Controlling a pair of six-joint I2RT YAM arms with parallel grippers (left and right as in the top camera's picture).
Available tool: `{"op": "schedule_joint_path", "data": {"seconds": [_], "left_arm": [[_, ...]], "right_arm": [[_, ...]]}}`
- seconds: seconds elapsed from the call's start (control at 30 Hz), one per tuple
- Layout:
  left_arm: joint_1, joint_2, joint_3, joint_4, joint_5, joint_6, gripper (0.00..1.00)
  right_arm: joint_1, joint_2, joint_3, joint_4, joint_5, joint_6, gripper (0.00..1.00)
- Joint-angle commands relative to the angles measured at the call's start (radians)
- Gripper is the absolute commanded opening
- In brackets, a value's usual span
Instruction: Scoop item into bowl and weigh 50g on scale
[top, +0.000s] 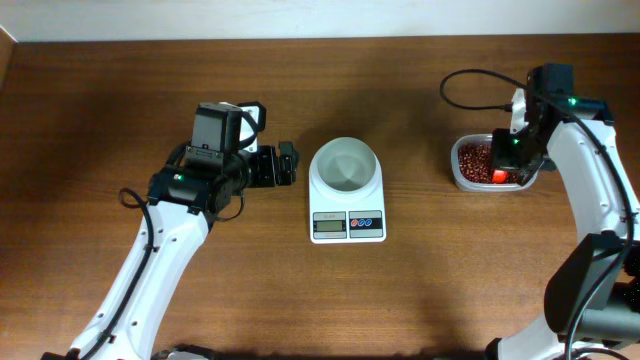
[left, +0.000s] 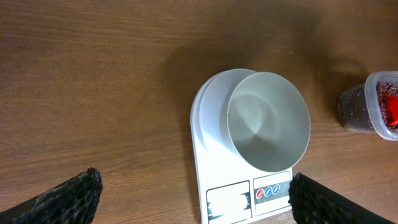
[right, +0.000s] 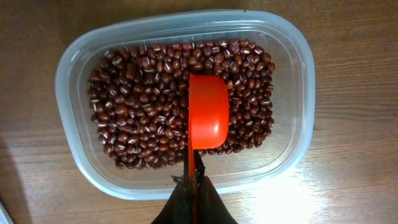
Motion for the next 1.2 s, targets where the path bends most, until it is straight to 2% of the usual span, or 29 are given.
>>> {"op": "schedule_joint_path", "data": {"seconds": [0.0, 0.1, 0.13, 0.17, 0.23, 0.27, 0.3, 0.33, 0.4, 0.47, 0.53, 0.67, 0.8, 1.0, 1.1, 1.17], "left_arm": [[0.0, 0.008, 0.014, 0.002, -0.014, 0.016, 0.99], [0.0, 0.008, 0.014, -0.006, -0.014, 0.016, 0.99], [0.0, 0.007, 0.014, -0.01, -0.014, 0.016, 0.99], [0.0, 0.008, 0.014, -0.016, -0.013, 0.016, 0.99], [0.0, 0.007, 0.014, -0.014, -0.014, 0.016, 0.99], [0.0, 0.007, 0.014, 0.005, -0.014, 0.015, 0.91], [0.0, 0.007, 0.014, 0.015, -0.01, -0.014, 0.78], [0.0, 0.007, 0.014, 0.014, 0.011, -0.018, 0.0], [-0.041, 0.007, 0.014, 0.006, 0.047, -0.002, 0.0], [-0.121, 0.007, 0.014, -0.014, 0.047, 0.017, 0.0], [-0.248, 0.008, 0.014, -0.019, 0.033, 0.101, 0.0], [-0.497, 0.033, 0.014, 0.0, -0.153, 0.272, 0.0], [-0.671, 0.216, 0.015, 0.107, -0.318, 0.454, 0.0], [-0.707, 0.341, 0.015, 0.138, -0.378, 0.671, 0.0], [-0.706, 0.367, 0.014, 0.116, -0.392, 0.673, 0.0], [-0.707, 0.367, 0.014, 0.09, -0.393, 0.742, 0.0]], "right_arm": [[0.005, -0.017, -0.009, 0.06, 0.013, 0.003, 0.04], [0.005, -0.017, -0.009, 0.058, 0.013, 0.003, 0.05], [0.005, -0.017, -0.009, 0.059, 0.013, 0.003, 0.33], [0.005, -0.017, -0.009, 0.059, 0.013, 0.003, 0.78], [0.005, -0.017, 0.003, 0.058, 0.013, 0.003, 0.95], [0.005, -0.017, 0.037, 0.047, 0.013, 0.003, 1.0], [0.005, -0.017, 0.074, 0.027, 0.013, 0.003, 0.99], [0.005, -0.017, 0.151, -0.023, 0.013, 0.003, 0.99], [0.005, -0.017, 0.255, -0.066, 0.013, 0.003, 0.99], [0.005, -0.017, 0.262, -0.068, 0.013, 0.003, 0.99], [0.005, -0.017, 0.262, -0.068, 0.013, 0.003, 0.99], [0.005, -0.017, 0.262, -0.068, 0.013, 0.003, 0.99], [0.005, -0.017, 0.262, -0.068, 0.013, 0.003, 0.99], [0.005, -0.017, 0.262, -0.068, 0.013, 0.003, 0.99], [0.005, -0.017, 0.262, -0.068, 0.013, 0.003, 0.99], [0.005, -0.017, 0.262, -0.068, 0.013, 0.003, 0.99]]}}
